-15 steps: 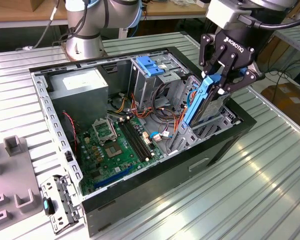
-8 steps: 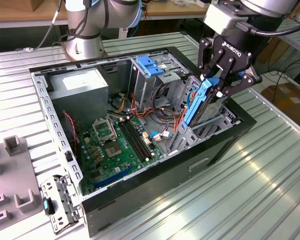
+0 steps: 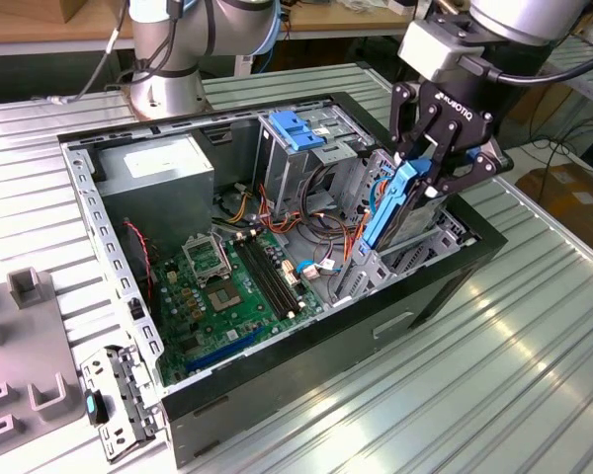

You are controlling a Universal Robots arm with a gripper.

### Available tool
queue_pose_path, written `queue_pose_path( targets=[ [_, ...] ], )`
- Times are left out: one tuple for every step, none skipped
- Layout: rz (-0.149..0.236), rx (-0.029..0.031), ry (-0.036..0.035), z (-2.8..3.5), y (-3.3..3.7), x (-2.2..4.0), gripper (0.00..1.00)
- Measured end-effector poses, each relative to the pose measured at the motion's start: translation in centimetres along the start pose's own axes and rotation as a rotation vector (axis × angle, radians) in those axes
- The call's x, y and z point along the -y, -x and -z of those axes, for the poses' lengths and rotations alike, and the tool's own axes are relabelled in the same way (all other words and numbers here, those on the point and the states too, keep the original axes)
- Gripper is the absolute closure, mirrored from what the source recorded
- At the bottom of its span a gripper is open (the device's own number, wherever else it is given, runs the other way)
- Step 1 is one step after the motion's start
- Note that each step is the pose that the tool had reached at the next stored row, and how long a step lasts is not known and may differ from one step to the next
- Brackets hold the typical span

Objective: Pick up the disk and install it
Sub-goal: 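Insert the disk into the insertion slot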

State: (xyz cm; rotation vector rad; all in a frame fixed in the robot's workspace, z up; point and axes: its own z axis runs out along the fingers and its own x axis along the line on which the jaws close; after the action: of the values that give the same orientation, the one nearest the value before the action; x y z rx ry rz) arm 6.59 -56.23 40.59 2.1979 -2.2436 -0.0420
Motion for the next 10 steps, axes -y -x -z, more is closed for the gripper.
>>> queue_pose_path(
  targets=[
    [0.0, 0.0003, 0.0001, -0.08, 0.0, 0.0, 0.63],
    [0.0, 0.0008, 0.0001, -0.16, 0.0, 0.01, 0.63],
    [0.0, 0.0011, 0.0002, -0.24, 0.0, 0.01, 0.63],
    [0.0, 0.0014, 0.0002, -0.3, -0.01, 0.01, 0.63],
    [0.0, 0.0017, 0.0002, -0.39, -0.01, 0.01, 0.63],
    [0.0, 0.0019, 0.0002, -0.46, -0.01, 0.01, 0.63],
    [0.0, 0.0022, 0.0003, -0.6, -0.01, 0.01, 0.63],
    [0.0, 0.0023, 0.0003, -0.67, -0.01, 0.02, 0.63],
    [0.0, 0.0027, 0.0003, -0.76, -0.01, 0.02, 0.63],
    [0.0, 0.0032, 0.0003, -0.83, -0.01, 0.02, 0.63]
  ],
)
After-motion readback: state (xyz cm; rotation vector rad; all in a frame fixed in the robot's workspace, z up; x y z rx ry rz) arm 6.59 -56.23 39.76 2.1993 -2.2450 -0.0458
